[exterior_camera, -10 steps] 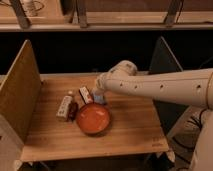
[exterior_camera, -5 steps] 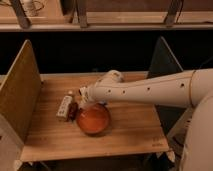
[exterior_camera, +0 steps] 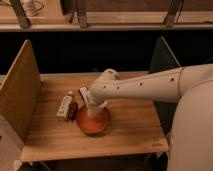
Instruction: Place the ceramic cup in the ceramic bowl
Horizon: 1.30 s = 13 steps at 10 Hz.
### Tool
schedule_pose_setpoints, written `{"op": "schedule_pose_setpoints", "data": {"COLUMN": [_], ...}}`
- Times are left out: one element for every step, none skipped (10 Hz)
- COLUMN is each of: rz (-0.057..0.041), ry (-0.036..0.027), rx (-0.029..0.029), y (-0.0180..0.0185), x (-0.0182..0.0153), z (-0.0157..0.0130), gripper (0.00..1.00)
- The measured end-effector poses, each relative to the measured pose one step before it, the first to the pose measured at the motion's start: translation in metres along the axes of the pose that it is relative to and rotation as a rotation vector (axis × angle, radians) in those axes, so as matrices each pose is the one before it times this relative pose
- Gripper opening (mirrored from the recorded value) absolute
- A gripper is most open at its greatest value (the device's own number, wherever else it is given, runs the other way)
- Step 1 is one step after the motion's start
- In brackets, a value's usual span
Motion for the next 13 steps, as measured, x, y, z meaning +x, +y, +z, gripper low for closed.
{"op": "schedule_pose_setpoints", "data": {"rz": [-0.00248, 0.0, 0.002, 0.00161, -0.00011, -0.00005, 0.00023, 0.00001, -0.00015, 0.00011, -0.00009, -0.0002, 0.0001], "ry": [0.02292, 0.03019, 0.01593, 0.00501, 0.0008, -0.00095, 0.00065, -0.00009, -0.00028, 0.00033, -0.00028, 0.00015, 0.00035], "rx": [0.00802, 0.0072, 0.00154, 0.00128, -0.00029, -0.00002, 0.00027, -0.00008, -0.00002, 0.00006, 0.00001, -0.00003, -0.00014], "y": [-0.00068, -0.00123, -0.0009, -0.00099, 0.00014, 0.00007, -0.00024, 0.00004, 0.00009, -0.0001, 0.00005, 0.00006, 0.00002], "x": [0.00342, 0.00585, 0.00315, 0.001, 0.00022, -0.00036, 0.00028, -0.00004, -0.00014, 0.00014, -0.0001, 0.00001, 0.0001], "z": [-0.0015, -0.00106, 0.00041, 0.00002, 0.00038, -0.00033, 0.0002, 0.00002, -0.0001, 0.00014, -0.00008, 0.00007, 0.00019], "gripper": [0.0, 0.0, 0.0, 0.0, 0.05, 0.12, 0.22, 0.34, 0.44, 0.52, 0.62, 0.74, 0.78]}}
